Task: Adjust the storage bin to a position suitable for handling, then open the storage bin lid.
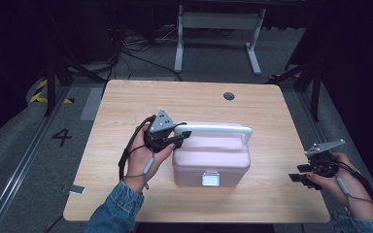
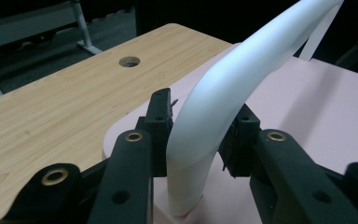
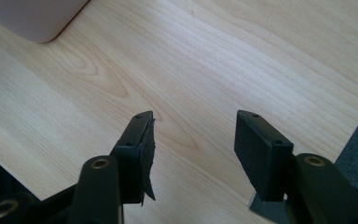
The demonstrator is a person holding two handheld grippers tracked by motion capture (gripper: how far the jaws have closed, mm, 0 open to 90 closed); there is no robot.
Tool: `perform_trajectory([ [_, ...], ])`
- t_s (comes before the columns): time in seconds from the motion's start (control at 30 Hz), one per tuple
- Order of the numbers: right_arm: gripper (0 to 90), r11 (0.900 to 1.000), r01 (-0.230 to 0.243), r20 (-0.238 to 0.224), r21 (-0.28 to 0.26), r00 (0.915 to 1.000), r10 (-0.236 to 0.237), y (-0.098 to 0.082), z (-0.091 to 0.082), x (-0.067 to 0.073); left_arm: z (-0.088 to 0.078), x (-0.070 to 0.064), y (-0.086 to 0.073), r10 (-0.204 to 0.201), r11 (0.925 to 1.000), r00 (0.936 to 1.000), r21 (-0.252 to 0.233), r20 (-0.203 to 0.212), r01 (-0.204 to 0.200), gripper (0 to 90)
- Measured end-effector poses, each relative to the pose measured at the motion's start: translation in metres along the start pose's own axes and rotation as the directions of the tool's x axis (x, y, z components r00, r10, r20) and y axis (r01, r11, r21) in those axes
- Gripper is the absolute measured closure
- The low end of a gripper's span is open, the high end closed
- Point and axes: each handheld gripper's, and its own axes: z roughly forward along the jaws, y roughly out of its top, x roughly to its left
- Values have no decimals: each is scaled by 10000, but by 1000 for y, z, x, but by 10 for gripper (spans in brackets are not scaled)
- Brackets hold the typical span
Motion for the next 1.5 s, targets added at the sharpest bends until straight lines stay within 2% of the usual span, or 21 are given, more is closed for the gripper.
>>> perform_trajectory([
  [0.1,523,9989,-79,139,-457,9999,85,0,-5,1,0,-1,1,20,10000,10000,0,-54,-20,701],
  [0.13,523,9989,-79,139,-457,9999,85,0,-5,1,0,-1,2,1,10000,10000,-3,-56,-1,701],
  [0.2,523,9965,-230,148,-806,9996,243,0,-7,1,1,2,3,-174,9998,9998,-40,50,174,704],
  [0.23,531,9935,-266,92,-1105,9996,278,-1,-9,2,1,6,3,-555,9982,9978,-223,359,563,698],
  [0.27,531,9935,-266,92,-1105,9996,278,-1,-9,2,1,6,3,-555,9982,9978,-223,359,563,698],
  [0.33,558,9907,-199,63,-1348,9998,209,0,-11,2,1,10,4,-837,9955,9952,-401,506,857,697],
  [0.4,621,9827,-252,-64,-1834,9997,245,0,-15,6,1,12,6,-916,9943,9944,-494,536,942,701],
  [0.47,644,9789,-212,-120,-2033,9997,192,1,-17,7,2,14,9,-909,9941,9946,-544,495,936,702],
  [0.53,683,9685,-249,-239,-2476,9995,195,3,-21,10,3,15,10,-910,9939,9950,-582,400,933,707],
  [0.6,729,9506,-220,-438,-3097,9990,89,6,-25,14,4,19,14,-958,9933,9941,-605,511,989,723],
  [0.63,729,9506,-220,-438,-3097,9990,89,6,-25,14,4,19,14,-958,9933,9941,-605,511,989,731],
  [0.8,809,9288,-18,-522,-3705,9985,-189,11,-27,19,8,24,21,-1136,9912,9927,-643,404,1160,736],
  [0.87,846,9135,70,-621,-4069,9974,-353,14,-28,23,9,26,23,-1243,9902,9913,-594,434,1268,738],
  [0.9,856,9083,51,-681,-4183,9970,-370,14,-29,24,10,28,26,-1239,9904,9917,-574,337,1256,739],
  [0.93,856,9083,51,-681,-4183,9970,-370,14,-29,24,10,28,26,-1239,9904,9917,-574,337,1256,740],
  [1.1,879,8841,27,-855,-4674,9952,-482,19,-29,30,13,33,33,-1290,9907,9915,-418,154,1296,744],
  [1.33,900,8512,265,-859,-5242,9928,-838,26,-30,40,16,40,40,-1513,9879,9883,-308,213,1520,744],
  [1.5,900,8244,409,-1159,-5645,9850,-1282,35,-27,49,17,42,42,-1715,9846,9848,-292,270,1723,743],
])
